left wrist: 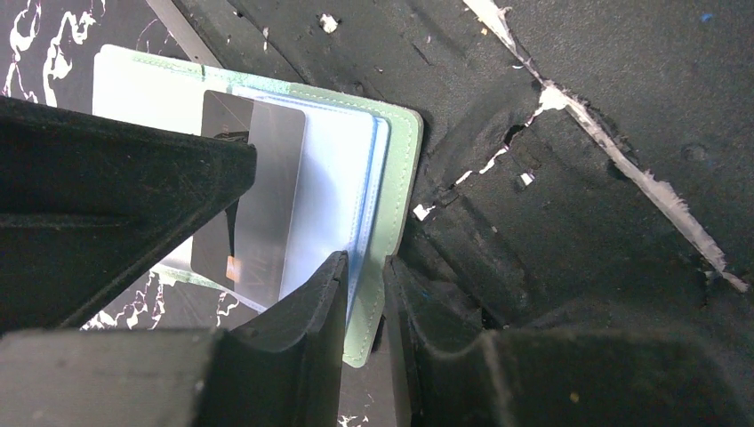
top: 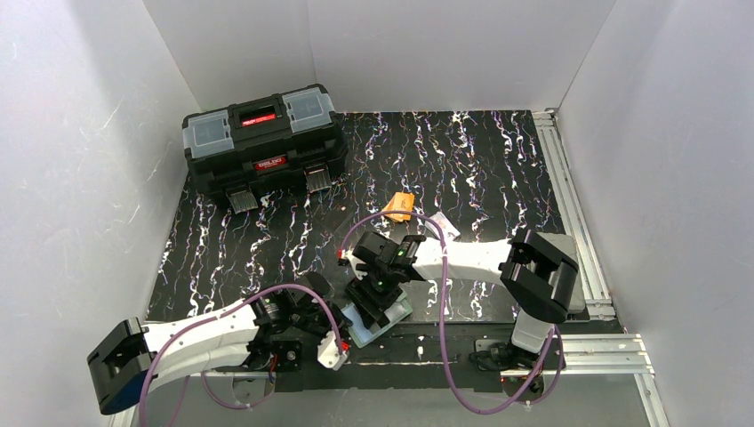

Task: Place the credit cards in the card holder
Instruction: Insert the credit card into the card holder.

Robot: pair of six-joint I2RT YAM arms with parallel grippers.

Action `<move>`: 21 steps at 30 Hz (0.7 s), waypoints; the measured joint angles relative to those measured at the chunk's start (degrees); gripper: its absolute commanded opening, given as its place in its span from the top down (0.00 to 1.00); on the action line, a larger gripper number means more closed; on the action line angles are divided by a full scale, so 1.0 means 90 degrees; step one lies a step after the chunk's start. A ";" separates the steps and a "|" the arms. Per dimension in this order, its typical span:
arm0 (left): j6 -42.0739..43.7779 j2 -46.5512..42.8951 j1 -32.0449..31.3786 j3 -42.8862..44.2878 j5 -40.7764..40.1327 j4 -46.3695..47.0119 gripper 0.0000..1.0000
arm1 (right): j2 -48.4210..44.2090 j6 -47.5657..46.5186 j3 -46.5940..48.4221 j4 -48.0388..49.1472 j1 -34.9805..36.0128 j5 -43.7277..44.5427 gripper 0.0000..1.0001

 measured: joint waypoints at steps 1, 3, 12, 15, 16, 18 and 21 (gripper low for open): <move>-0.0007 0.0010 -0.0002 0.0000 0.0000 0.0022 0.81 | 0.0000 0.0000 -0.0015 0.0032 0.0000 -0.0022 0.32; -0.0017 0.0029 -0.0005 -0.0002 0.0002 0.0046 0.80 | 0.0000 0.0007 -0.0049 0.0100 0.0000 -0.0090 0.33; -0.0066 0.0078 -0.0012 -0.0015 0.0012 0.0165 0.81 | -0.0236 0.0015 -0.0209 0.0168 -0.0078 -0.0032 0.29; -0.0063 -0.0005 -0.0012 -0.0078 0.0007 0.0206 0.81 | -0.0481 0.0010 -0.0301 0.0165 -0.0260 0.0063 0.29; -0.0063 -0.0024 -0.0012 -0.0087 0.0005 0.0211 0.81 | -0.0512 0.0010 -0.0304 0.0168 -0.0306 0.0075 0.29; -0.0063 -0.0039 -0.0012 -0.0092 0.0002 0.0214 0.81 | -0.0527 0.0012 -0.0306 0.0182 -0.0413 0.0085 0.28; -0.0063 -0.0039 -0.0012 -0.0092 0.0000 0.0216 0.81 | -0.0520 0.0019 -0.0367 0.0197 -0.0442 0.0044 0.28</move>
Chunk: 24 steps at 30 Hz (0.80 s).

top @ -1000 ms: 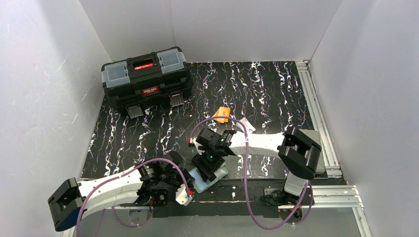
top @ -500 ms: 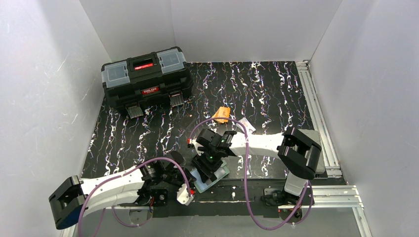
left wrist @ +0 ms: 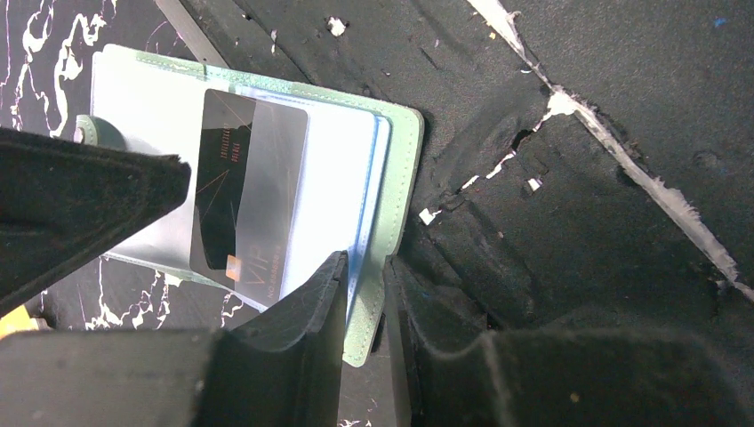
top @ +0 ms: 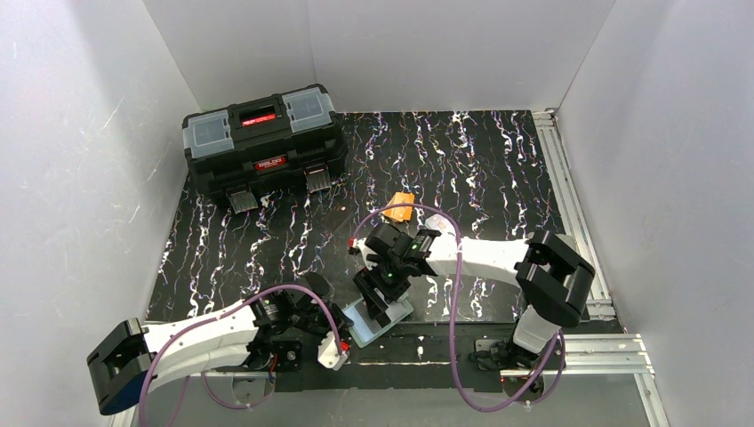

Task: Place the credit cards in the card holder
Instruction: Insert the credit card into the card holder.

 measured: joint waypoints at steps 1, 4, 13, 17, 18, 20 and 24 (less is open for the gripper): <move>-0.0002 0.0000 0.0000 -0.0002 0.0000 0.0000 0.81 | 0.0017 0.0000 -0.0017 0.0000 0.0005 -0.0034 0.27; -0.0002 0.0000 0.0000 -0.0002 0.0000 0.0002 0.81 | 0.0129 0.0007 -0.0024 0.0036 0.0007 -0.0136 0.27; -0.0010 0.0012 0.0000 -0.0007 0.0000 0.0034 0.81 | 0.0427 0.0056 -0.0024 0.0189 0.0160 -0.0369 0.28; -0.0022 0.0039 0.0000 -0.0007 0.0002 0.0053 0.81 | 0.0427 0.0075 -0.0024 0.0214 0.0257 -0.0372 0.28; -0.0022 0.0041 0.0000 -0.0007 0.0002 0.0056 0.81 | 0.0427 0.0075 -0.0024 0.0214 0.0265 -0.0372 0.28; -0.0024 0.0051 0.0000 -0.0007 0.0002 0.0070 0.81 | 0.0427 0.0075 -0.0024 0.0214 0.0291 -0.0369 0.28; -0.0034 0.0092 -0.0002 -0.0007 0.0012 0.0126 0.81 | 0.0427 0.0070 -0.0022 0.0211 0.0313 -0.0369 0.29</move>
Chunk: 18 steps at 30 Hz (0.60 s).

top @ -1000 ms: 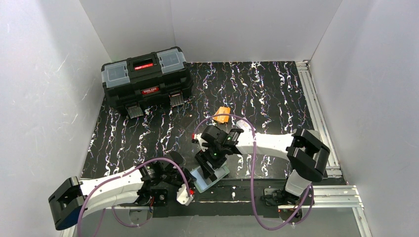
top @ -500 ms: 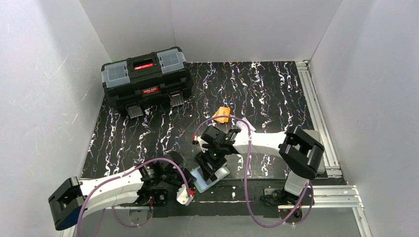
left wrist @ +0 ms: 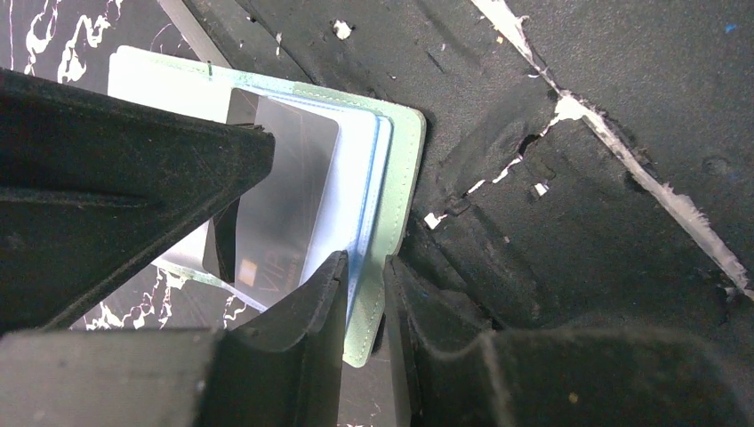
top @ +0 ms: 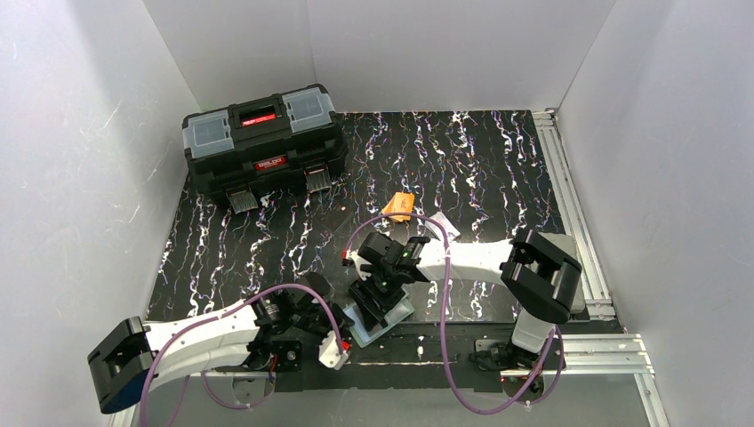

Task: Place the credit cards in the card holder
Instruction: Insert the credit card into the card holder.

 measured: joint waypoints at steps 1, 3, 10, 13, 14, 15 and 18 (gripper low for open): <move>-0.0010 0.0007 -0.0002 0.0000 0.0002 0.0015 0.81 | 0.0000 0.0000 0.0000 0.0002 0.0010 0.0000 0.29; -0.0015 0.0010 -0.0005 0.0000 0.0000 0.0022 0.82 | 0.0000 -0.0005 0.0002 0.0002 0.0027 -0.0002 0.29; -0.0015 0.0007 -0.0015 0.0000 -0.0010 0.0027 0.82 | 0.0155 -0.0070 0.0192 -0.0022 0.0034 -0.0058 0.30; -0.0012 0.0002 -0.0017 -0.0002 -0.0010 0.0027 0.83 | 0.0243 -0.0112 0.0277 -0.0044 0.0029 -0.0073 0.30; -0.0012 0.0002 -0.0017 -0.0002 -0.0010 0.0027 0.83 | 0.0262 -0.0126 0.0304 -0.0058 0.0029 -0.0083 0.30; -0.0012 -0.0002 -0.0017 -0.0002 -0.0010 0.0027 0.83 | 0.0291 -0.0141 0.0335 -0.0070 0.0029 -0.0097 0.30; -0.0012 -0.0015 -0.0017 -0.0010 -0.0010 0.0024 0.83 | 0.0342 -0.0187 0.0393 -0.0080 0.0024 -0.0151 0.30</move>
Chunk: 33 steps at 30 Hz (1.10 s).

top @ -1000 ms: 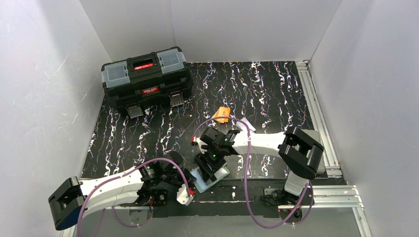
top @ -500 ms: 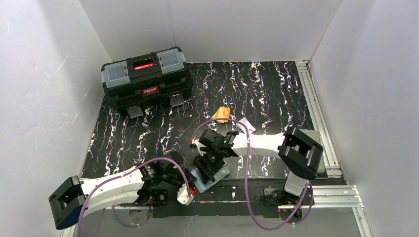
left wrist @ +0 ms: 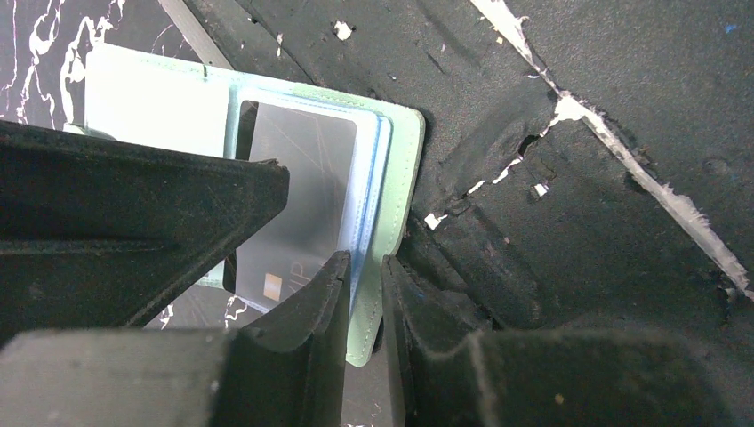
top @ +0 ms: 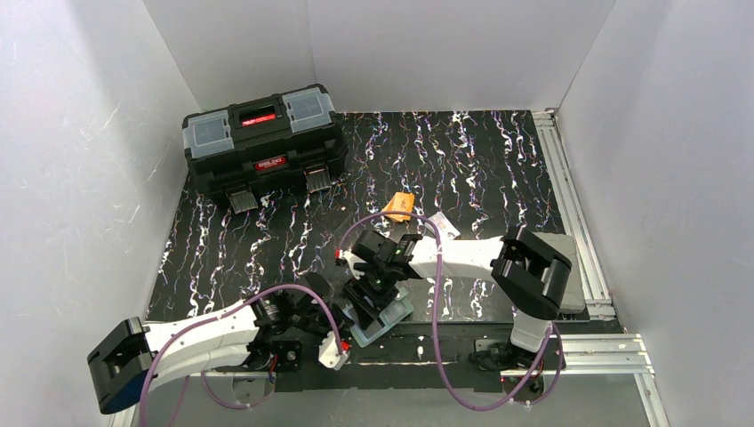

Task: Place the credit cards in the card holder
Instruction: Insert the credit card into the card holder, then pick up the credit card from the center of the board.

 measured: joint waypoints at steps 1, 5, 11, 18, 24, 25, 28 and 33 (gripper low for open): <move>0.0000 -0.0015 0.0000 -0.0007 0.0000 0.0002 0.83 | 0.0002 -0.0024 0.0007 0.0005 0.0002 -0.0027 0.30; 0.0000 -0.0073 -0.0005 -0.0053 -0.0002 0.0036 0.84 | 0.0002 -0.0114 0.0022 0.0015 0.0002 -0.0160 0.31; -0.0063 -0.0117 -0.0017 -0.0056 -0.0049 0.0039 0.84 | -0.0041 -0.0097 0.0019 0.0034 -0.0129 -0.0177 0.30; -0.0172 -0.0325 -0.0012 -0.0041 -0.0486 0.0068 0.84 | -0.1287 0.0124 -0.0420 0.0172 -0.0750 0.0000 0.29; -0.0255 -0.0216 0.0080 0.0192 -0.1217 0.0362 0.84 | -0.1542 0.0214 -0.0736 0.0243 -0.0804 0.0170 0.31; -0.0272 -0.0163 0.0080 0.0255 -0.1265 0.0396 0.84 | -0.1532 0.0238 -0.0838 0.0228 -0.0801 0.0189 0.31; -0.0313 -0.0039 0.0080 0.0379 -0.1345 0.0464 0.84 | -0.1508 0.0277 -0.1032 0.0185 -0.0801 0.0262 0.31; -0.0498 -0.0029 0.0080 0.0546 -0.1384 0.0459 0.84 | -0.1557 0.0308 -0.1112 0.0165 -0.0831 0.0483 0.26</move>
